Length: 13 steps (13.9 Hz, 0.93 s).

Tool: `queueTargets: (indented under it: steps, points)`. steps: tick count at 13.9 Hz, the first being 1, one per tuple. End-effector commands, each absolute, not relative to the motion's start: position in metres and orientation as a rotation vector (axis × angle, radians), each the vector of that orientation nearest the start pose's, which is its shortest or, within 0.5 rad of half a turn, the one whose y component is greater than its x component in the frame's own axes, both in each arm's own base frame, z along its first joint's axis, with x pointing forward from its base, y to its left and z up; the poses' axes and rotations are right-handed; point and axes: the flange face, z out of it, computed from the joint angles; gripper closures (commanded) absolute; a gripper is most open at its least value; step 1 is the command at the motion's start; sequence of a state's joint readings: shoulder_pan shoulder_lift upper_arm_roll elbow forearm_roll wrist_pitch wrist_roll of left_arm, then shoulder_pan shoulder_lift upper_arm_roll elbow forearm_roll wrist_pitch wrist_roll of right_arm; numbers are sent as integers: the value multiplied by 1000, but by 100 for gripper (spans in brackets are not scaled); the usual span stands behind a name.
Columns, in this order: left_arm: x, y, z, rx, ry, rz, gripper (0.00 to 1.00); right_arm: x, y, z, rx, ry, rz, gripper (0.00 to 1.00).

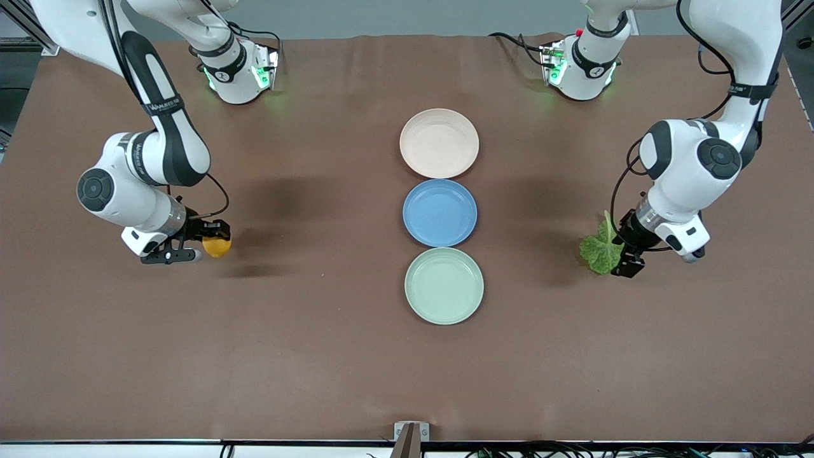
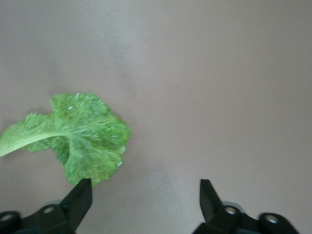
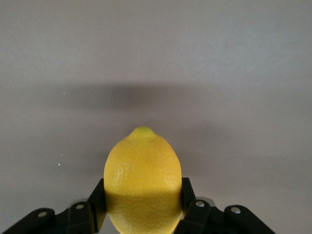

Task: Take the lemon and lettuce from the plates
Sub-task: 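Release the lettuce onto the table with the left gripper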

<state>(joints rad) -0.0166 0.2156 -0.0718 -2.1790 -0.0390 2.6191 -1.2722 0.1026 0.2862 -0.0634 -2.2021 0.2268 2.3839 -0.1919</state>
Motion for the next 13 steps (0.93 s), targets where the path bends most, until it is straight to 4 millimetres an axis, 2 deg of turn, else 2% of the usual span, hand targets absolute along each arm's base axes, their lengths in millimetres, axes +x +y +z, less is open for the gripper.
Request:
queueTargets:
  steps: [1,3,4,5,7,9,11,13]
  points:
    - [572,-56,340,-2900,-1435,-200,1,536,18,217,-2898,-131,128,100]
    - [571,-50,368,-3027,-962,-58,2,536,18,209,-2869,-155,102,100]
    - [574,-40,386,-3058,-771,40,2,536,22,207,-2872,-162,96,100]
    - [578,-27,406,-3077,-631,111,3,536,26,207,-2873,-164,97,100]
    - [581,-18,442,-3114,-405,161,3,536,28,206,-2873,-166,100,100]
    - [571,-14,479,-3133,-270,125,1,536,30,206,-2876,-141,103,100]
    - [556,-13,514,-3144,-154,78,1,532,42,205,-2880,-90,126,100]
    - [543,-14,547,-3143,-141,18,1,520,58,203,-2885,-75,163,100]
